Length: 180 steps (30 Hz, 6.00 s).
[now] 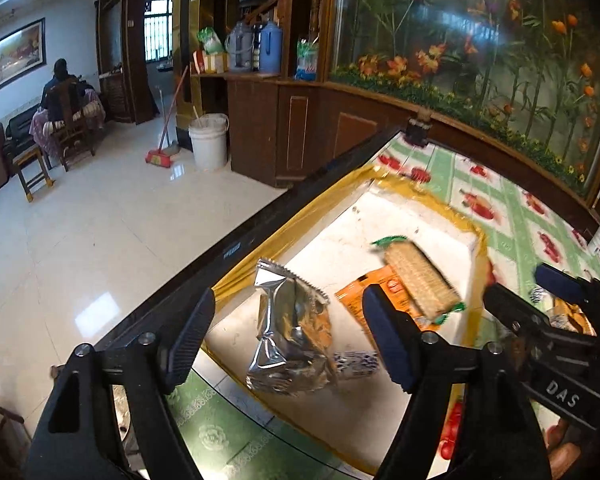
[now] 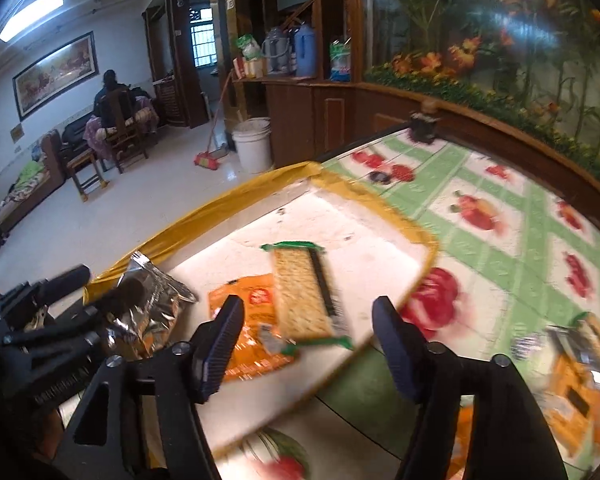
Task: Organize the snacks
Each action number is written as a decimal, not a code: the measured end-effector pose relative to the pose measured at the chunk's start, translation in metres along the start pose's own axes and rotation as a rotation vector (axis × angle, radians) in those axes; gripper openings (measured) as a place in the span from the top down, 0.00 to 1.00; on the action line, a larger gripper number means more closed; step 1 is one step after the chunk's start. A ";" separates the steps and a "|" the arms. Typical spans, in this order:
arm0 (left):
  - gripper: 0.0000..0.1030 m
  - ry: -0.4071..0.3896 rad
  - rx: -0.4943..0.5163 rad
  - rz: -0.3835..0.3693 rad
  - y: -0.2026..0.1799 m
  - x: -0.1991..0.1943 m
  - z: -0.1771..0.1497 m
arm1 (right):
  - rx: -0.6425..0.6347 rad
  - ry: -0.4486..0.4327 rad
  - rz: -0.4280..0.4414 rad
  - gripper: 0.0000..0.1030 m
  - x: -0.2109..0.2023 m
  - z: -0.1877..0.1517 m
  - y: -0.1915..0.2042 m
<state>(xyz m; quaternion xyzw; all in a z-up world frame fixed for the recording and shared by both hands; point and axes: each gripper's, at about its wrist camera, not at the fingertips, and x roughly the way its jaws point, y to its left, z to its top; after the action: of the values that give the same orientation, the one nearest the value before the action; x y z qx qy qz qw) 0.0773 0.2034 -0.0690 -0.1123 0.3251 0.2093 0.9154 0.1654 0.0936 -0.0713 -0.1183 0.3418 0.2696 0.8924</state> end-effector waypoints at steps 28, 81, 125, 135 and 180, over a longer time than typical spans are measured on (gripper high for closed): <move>0.20 0.148 0.324 -0.247 -0.171 -0.029 -0.060 | 0.396 0.038 -0.349 0.15 -0.162 -0.170 -0.192; 0.78 0.120 0.251 -0.414 -0.135 -0.055 -0.061 | 0.337 0.068 -0.116 0.56 -0.141 -0.156 -0.142; 0.78 0.092 0.040 -0.243 -0.023 0.005 -0.014 | 0.170 0.080 0.225 0.56 0.047 0.015 -0.015; 0.32 0.147 0.054 -0.147 -0.028 0.020 -0.017 | 0.179 0.114 0.216 0.40 0.074 0.022 -0.022; 0.27 0.219 0.303 -0.290 -0.164 -0.020 -0.063 | 0.509 0.023 -0.060 0.26 -0.108 -0.159 -0.192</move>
<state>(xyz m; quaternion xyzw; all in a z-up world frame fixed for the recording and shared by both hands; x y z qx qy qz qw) 0.1039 0.0298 -0.0927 -0.0411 0.4307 0.0110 0.9015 0.1197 -0.1713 -0.1106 0.0968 0.4049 0.1469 0.8973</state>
